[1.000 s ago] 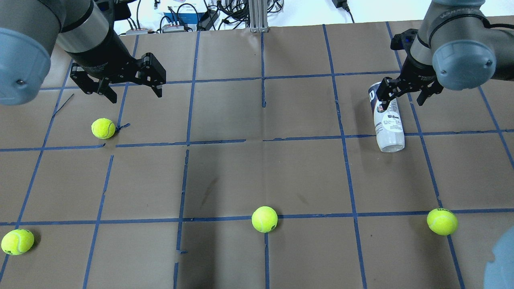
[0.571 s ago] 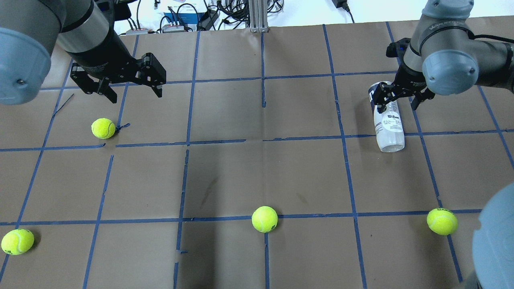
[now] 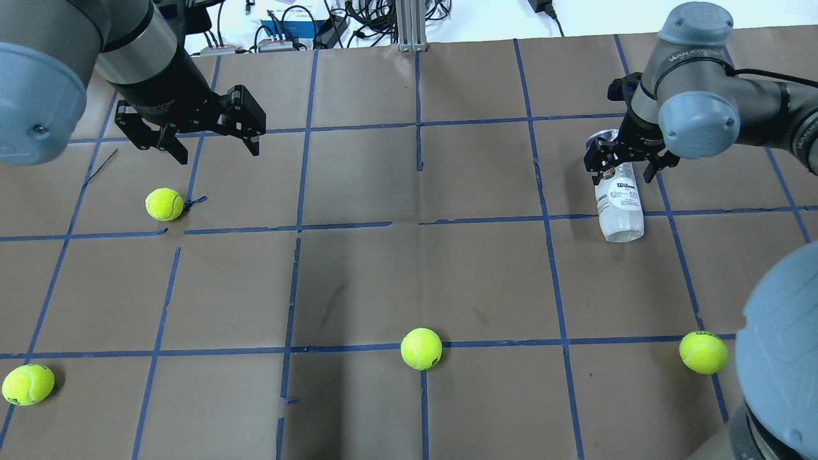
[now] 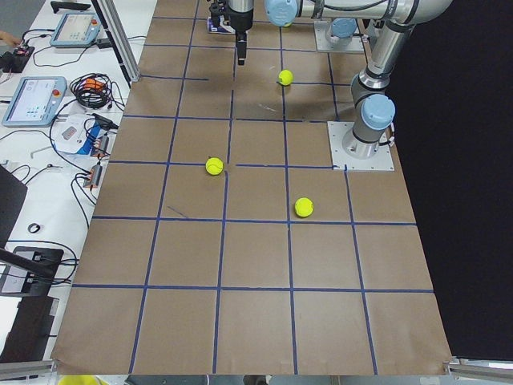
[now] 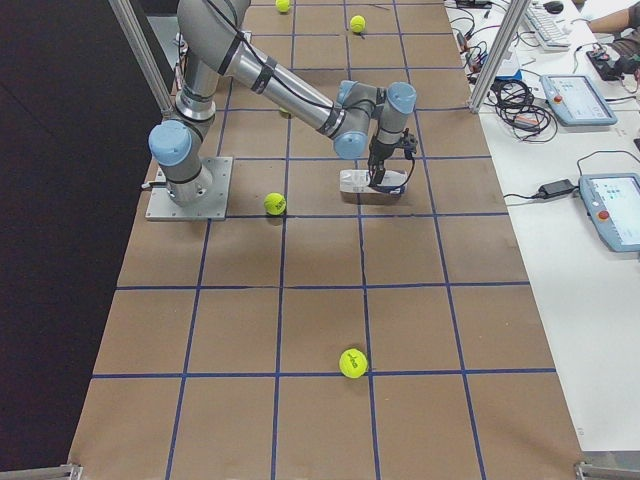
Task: Lift up tennis ball bucket
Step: 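Lower the right gripper and close it around the can's top, then lift the can with the right gripper and carry it toward table center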
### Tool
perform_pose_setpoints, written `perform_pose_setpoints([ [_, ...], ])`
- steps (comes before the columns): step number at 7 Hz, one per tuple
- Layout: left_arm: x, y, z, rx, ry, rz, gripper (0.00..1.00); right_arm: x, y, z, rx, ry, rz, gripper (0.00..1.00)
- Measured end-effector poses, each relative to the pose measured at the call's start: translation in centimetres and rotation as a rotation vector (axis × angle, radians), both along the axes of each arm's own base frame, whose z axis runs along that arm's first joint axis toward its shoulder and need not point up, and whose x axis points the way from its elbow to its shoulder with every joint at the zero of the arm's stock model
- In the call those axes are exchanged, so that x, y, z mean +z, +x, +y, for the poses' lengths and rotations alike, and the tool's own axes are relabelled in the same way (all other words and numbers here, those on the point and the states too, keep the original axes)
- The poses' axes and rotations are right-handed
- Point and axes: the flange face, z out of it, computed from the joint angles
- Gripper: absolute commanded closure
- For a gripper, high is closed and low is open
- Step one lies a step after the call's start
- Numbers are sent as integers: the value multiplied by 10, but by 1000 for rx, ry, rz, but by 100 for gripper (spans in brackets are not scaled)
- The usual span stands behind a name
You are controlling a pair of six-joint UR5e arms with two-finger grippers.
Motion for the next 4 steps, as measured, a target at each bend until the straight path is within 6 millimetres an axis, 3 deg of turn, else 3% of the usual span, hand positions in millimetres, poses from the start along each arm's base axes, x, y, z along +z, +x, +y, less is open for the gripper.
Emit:
perform_pose_setpoints([
  [2,0,0,-1,1,-2,5,0,-13,-2,-3,-5,4,-1,32],
  [4,0,0,0,3,-2,7,0,-15,-3,-4,-2,3,-2,36],
])
